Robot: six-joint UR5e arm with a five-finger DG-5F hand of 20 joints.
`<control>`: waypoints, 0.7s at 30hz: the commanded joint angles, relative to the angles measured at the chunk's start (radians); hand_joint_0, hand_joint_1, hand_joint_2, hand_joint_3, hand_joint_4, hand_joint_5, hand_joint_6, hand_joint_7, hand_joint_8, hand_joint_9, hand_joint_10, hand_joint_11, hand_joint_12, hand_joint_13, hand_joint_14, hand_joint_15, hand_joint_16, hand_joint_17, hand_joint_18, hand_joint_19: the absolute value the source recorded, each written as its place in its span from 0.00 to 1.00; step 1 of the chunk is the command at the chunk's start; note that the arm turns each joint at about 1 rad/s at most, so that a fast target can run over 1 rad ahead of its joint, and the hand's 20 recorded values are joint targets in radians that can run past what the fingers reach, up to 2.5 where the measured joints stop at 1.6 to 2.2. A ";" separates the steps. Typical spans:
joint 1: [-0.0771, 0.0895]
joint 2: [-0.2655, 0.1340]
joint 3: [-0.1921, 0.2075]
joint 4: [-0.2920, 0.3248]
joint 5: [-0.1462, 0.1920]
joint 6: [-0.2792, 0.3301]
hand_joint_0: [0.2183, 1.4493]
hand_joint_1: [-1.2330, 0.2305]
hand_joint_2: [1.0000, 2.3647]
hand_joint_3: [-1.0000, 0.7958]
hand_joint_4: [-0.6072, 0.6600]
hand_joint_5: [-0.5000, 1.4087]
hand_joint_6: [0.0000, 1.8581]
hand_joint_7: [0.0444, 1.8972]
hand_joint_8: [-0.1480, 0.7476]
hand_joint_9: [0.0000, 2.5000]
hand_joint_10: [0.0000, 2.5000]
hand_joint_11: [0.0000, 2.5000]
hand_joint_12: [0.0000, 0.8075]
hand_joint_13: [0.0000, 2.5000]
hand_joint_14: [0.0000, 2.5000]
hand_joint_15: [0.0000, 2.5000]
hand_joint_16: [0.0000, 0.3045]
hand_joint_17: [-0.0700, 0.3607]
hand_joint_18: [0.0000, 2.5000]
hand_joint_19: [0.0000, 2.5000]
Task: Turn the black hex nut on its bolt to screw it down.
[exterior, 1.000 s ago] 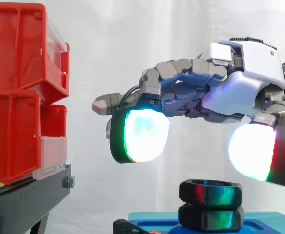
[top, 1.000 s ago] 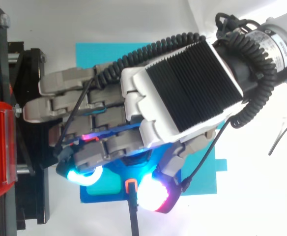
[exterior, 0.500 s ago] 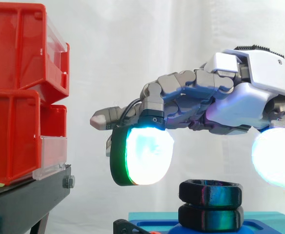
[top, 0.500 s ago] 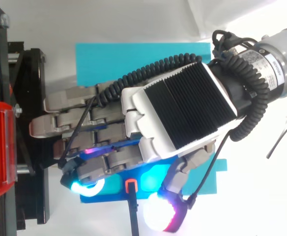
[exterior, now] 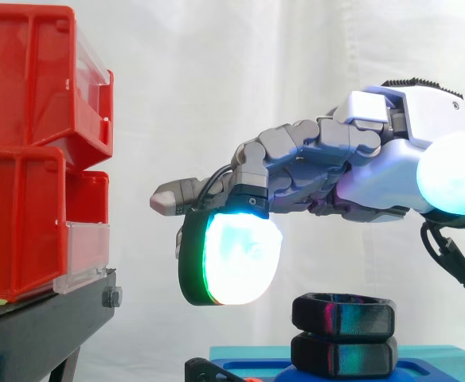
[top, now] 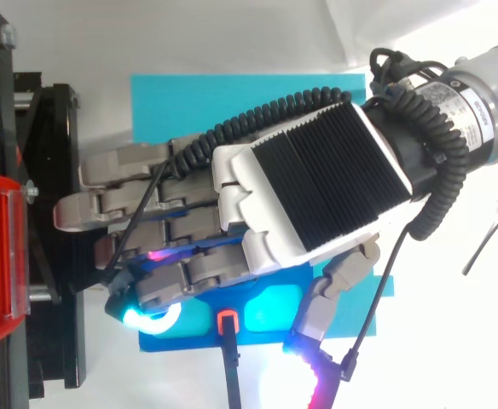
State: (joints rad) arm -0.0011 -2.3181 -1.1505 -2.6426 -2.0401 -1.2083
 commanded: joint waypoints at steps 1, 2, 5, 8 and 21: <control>-0.002 -0.001 0.000 -0.003 0.000 -0.002 0.07 0.65 0.00 0.28 0.74 0.19 0.31 0.49 0.57 0.15 0.00 0.16 0.55 0.04 0.00 0.02 0.21 0.50 0.00 0.05; -0.002 0.000 0.000 -0.005 -0.002 -0.002 0.07 0.64 0.00 0.28 0.74 0.19 0.31 0.49 0.57 0.15 0.00 0.16 0.54 0.04 0.00 0.02 0.21 0.50 0.00 0.05; -0.005 -0.001 0.000 -0.013 -0.002 -0.005 0.08 0.60 0.00 0.28 0.74 0.19 0.31 0.50 0.57 0.15 0.00 0.16 0.54 0.04 0.00 0.01 0.21 0.49 0.00 0.04; -0.007 -0.001 -0.012 -0.010 -0.003 -0.007 0.08 0.58 0.00 0.28 0.74 0.19 0.31 0.50 0.56 0.15 0.00 0.16 0.54 0.04 0.00 0.02 0.21 0.49 0.00 0.05; -0.008 0.000 -0.044 0.026 -0.003 -0.007 0.10 0.60 0.00 0.28 0.72 0.19 0.33 0.48 0.56 0.15 0.00 0.16 0.53 0.04 0.00 0.01 0.20 0.48 0.00 0.05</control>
State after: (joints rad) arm -0.0097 -2.3187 -1.1938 -2.6183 -2.0433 -1.2145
